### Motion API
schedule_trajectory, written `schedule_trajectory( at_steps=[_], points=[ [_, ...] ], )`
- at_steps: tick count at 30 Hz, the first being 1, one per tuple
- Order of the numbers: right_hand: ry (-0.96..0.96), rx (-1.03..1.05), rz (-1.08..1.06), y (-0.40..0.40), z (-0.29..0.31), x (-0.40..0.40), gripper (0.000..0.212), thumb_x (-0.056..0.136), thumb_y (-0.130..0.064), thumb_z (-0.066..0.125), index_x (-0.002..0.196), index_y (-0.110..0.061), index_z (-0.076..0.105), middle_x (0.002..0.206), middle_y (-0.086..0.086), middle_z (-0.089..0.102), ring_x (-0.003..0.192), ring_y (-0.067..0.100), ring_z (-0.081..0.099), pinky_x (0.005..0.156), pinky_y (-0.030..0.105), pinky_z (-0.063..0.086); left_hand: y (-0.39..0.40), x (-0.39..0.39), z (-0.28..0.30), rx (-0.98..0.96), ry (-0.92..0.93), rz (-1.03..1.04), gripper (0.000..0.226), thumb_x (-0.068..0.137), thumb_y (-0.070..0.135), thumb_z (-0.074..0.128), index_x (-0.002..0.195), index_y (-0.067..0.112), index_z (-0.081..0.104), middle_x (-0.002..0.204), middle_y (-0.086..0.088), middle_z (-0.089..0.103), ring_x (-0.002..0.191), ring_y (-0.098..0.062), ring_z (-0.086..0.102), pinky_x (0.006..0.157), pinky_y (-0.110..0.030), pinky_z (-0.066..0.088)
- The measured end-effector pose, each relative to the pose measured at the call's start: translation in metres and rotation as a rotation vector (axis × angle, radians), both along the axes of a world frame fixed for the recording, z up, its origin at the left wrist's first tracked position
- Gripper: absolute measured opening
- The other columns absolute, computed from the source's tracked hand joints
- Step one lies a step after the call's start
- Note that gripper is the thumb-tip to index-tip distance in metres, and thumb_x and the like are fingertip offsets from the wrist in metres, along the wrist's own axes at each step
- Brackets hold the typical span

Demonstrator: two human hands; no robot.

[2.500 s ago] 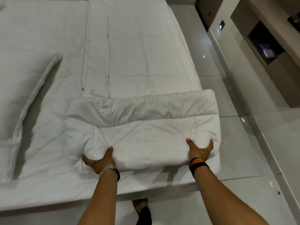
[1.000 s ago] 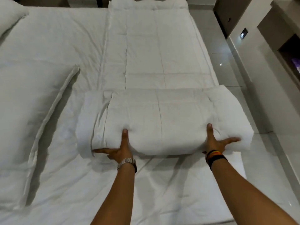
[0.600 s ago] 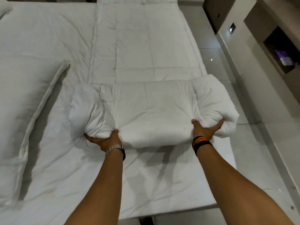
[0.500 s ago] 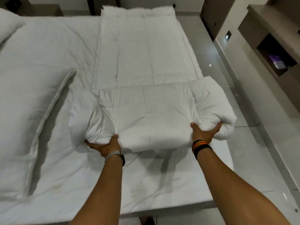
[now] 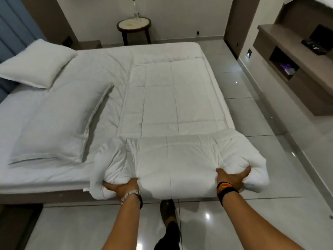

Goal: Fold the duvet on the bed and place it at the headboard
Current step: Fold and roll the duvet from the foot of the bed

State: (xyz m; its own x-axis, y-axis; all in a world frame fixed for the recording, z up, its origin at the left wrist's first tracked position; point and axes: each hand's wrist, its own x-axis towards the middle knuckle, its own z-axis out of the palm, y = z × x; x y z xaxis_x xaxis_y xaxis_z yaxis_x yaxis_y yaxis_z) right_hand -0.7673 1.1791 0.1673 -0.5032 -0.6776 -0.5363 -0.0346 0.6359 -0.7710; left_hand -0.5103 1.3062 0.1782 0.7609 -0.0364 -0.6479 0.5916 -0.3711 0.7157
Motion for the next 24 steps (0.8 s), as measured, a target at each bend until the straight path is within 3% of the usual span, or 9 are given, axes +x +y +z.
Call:
schedule_trajectory(
  at_steps=[2, 5, 9, 12, 14, 16, 20, 22, 24],
  points=[
    [0.023, 0.012, 0.020, 0.007, 0.013, -0.005, 0.117, 0.087, -0.015, 0.082, 0.164, -0.040, -0.002, 0.162, 0.031, 0.025, 0.141, 0.046, 0.041, 0.114, 0.055, 0.034, 0.010, -0.005, 0.016, 0.040, -0.048, -0.069, 0.101, 0.091, 0.011, 0.075, 0.163, 0.009, 0.004, 0.168, -0.020, 0.018, 0.152, -0.034, 0.027, 0.121, -0.042, 0.025],
    [-0.024, -0.024, 0.041, -0.023, 0.035, 0.000, 0.124, 0.082, -0.024, 0.087, 0.164, -0.042, -0.004, 0.165, 0.028, 0.021, 0.146, 0.046, 0.036, 0.121, 0.057, 0.029, -0.007, 0.004, 0.043, 0.002, 0.058, -0.046, 0.125, 0.087, 0.021, 0.081, 0.159, 0.036, -0.020, 0.167, -0.021, 0.013, 0.149, -0.040, 0.031, 0.117, -0.055, 0.031],
    [-0.340, -0.242, 0.146, -0.113, 0.069, 0.023, 0.124, 0.077, -0.023, 0.089, 0.166, -0.037, 0.004, 0.158, 0.013, 0.043, 0.138, 0.037, 0.052, 0.113, 0.051, 0.043, -0.067, 0.046, 0.072, -0.244, -0.147, -0.093, 0.135, 0.073, 0.046, 0.085, 0.158, 0.043, -0.019, 0.157, -0.027, 0.037, 0.133, -0.040, 0.054, 0.112, -0.056, 0.042],
    [-0.306, -0.383, 0.342, -0.165, 0.098, 0.041, 0.112, 0.076, -0.037, 0.084, 0.165, -0.038, 0.016, 0.128, 0.004, 0.052, 0.128, 0.022, 0.059, 0.114, 0.045, 0.045, -0.107, 0.072, 0.079, -0.377, -0.378, -0.254, 0.108, 0.087, 0.044, 0.074, 0.161, 0.046, -0.005, 0.145, -0.006, 0.058, 0.118, -0.029, 0.066, 0.102, -0.038, 0.051],
    [-0.189, -0.416, 0.438, -0.180, 0.097, 0.051, 0.097, 0.087, -0.037, 0.079, 0.165, -0.036, 0.020, 0.143, 0.009, 0.051, 0.139, 0.022, 0.051, 0.119, 0.040, 0.039, -0.127, 0.082, 0.070, -0.381, -0.494, -0.342, 0.083, 0.100, 0.039, 0.062, 0.162, 0.044, 0.007, 0.145, 0.005, 0.055, 0.117, -0.013, 0.059, 0.095, -0.023, 0.041],
    [-0.051, -0.422, 0.490, -0.192, 0.059, 0.056, 0.087, 0.095, -0.031, 0.074, 0.165, -0.030, 0.023, 0.163, 0.006, 0.038, 0.150, 0.023, 0.039, 0.122, 0.037, 0.033, -0.146, 0.087, 0.040, -0.327, -0.535, -0.392, 0.071, 0.103, 0.037, 0.058, 0.161, 0.043, 0.018, 0.143, 0.005, 0.055, 0.115, -0.010, 0.057, 0.091, -0.019, 0.041],
    [0.089, -0.160, 0.488, -0.209, -0.034, 0.075, 0.087, 0.098, -0.045, 0.068, 0.166, -0.031, 0.015, 0.173, 0.016, 0.009, 0.160, 0.030, 0.010, 0.127, 0.046, 0.019, -0.178, 0.098, -0.053, -0.029, -0.494, -0.501, 0.073, 0.103, 0.037, 0.057, 0.163, 0.038, 0.015, 0.162, -0.016, 0.035, 0.136, -0.040, 0.049, 0.110, -0.048, 0.045],
    [0.060, -0.016, 0.397, -0.226, -0.060, 0.091, 0.095, 0.097, -0.054, 0.064, 0.166, -0.037, 0.002, 0.173, 0.018, -0.004, 0.160, 0.034, 0.000, 0.125, 0.048, 0.018, -0.199, 0.109, -0.089, 0.157, -0.261, -0.445, 0.086, 0.099, 0.053, 0.056, 0.161, 0.047, -0.004, 0.167, -0.022, 0.015, 0.138, -0.051, 0.043, 0.110, -0.062, 0.041],
    [0.009, 0.046, 0.288, -0.244, -0.076, 0.108, 0.107, 0.092, -0.061, 0.065, 0.163, -0.043, -0.013, 0.173, 0.018, -0.007, 0.159, 0.037, -0.003, 0.124, 0.054, 0.019, -0.220, 0.119, -0.103, 0.221, -0.081, -0.305, 0.099, 0.094, 0.064, 0.058, 0.156, 0.051, -0.018, 0.166, -0.028, 0.015, 0.138, -0.054, 0.041, 0.109, -0.066, 0.036]
  ],
)
